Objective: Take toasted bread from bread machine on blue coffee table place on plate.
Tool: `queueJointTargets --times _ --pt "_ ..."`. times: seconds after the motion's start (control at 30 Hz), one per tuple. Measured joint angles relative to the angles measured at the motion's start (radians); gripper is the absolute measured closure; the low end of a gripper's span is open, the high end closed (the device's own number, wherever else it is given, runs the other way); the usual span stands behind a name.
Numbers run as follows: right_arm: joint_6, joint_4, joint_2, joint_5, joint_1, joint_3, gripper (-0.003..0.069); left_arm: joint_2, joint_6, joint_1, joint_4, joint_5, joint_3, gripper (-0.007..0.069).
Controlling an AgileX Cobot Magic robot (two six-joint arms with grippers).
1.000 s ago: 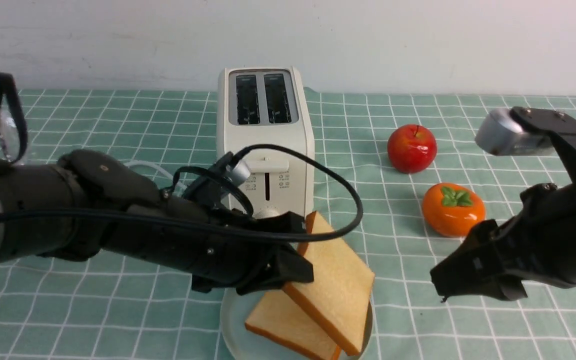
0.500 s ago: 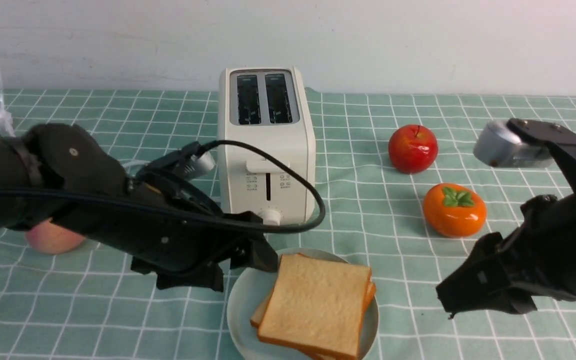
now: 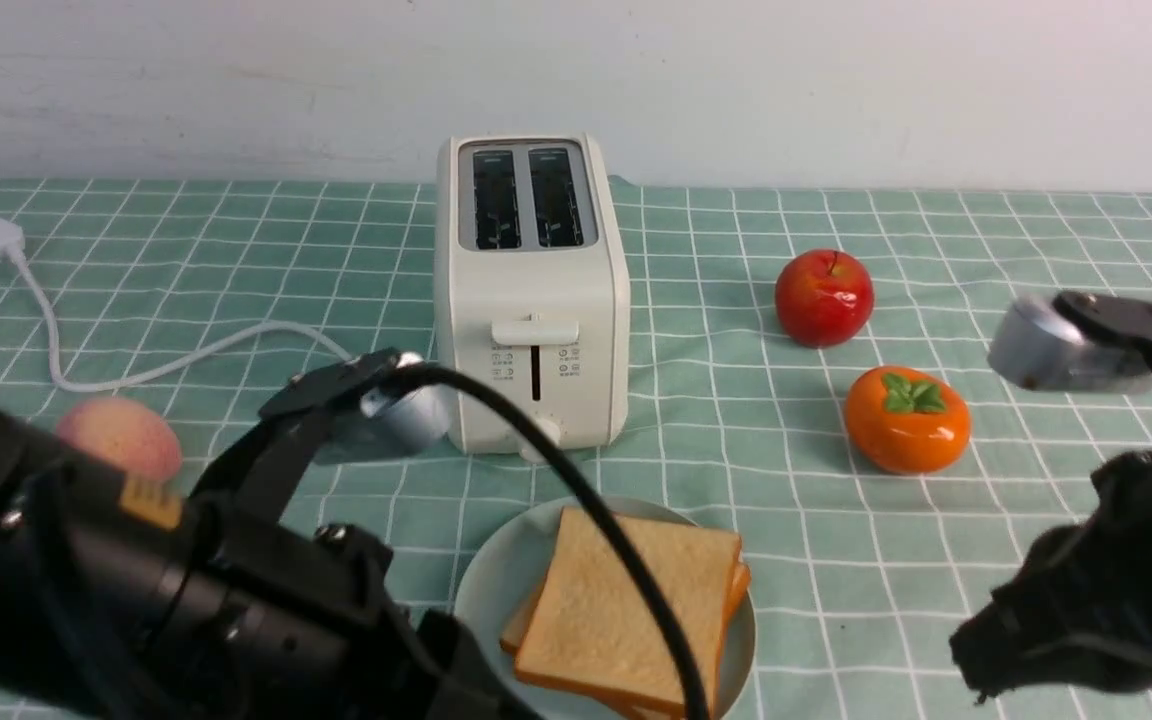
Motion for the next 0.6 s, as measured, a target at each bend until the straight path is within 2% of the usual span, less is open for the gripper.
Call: queueJointTargets --times 0.1,0.37,0.5,0.6 --pt "-0.018 0.015 -0.132 -0.145 0.011 0.123 0.0676 -0.092 -0.041 -0.006 0.000 -0.020 0.053 0.0638" --pt "-0.125 -0.055 -0.574 -0.587 0.011 0.509 0.0675 -0.388 -0.265 -0.006 -0.001 -0.096 0.290 0.0638" --pt "-0.137 -0.075 -0.767 -0.697 0.011 0.671 0.0671 -0.589 -0.379 -0.006 -0.015 -0.094 0.411 0.0638" --pt "-0.138 -0.080 -0.870 -0.745 0.011 0.742 0.0667 -0.747 -0.415 -0.006 -0.029 -0.100 0.458 0.0638"
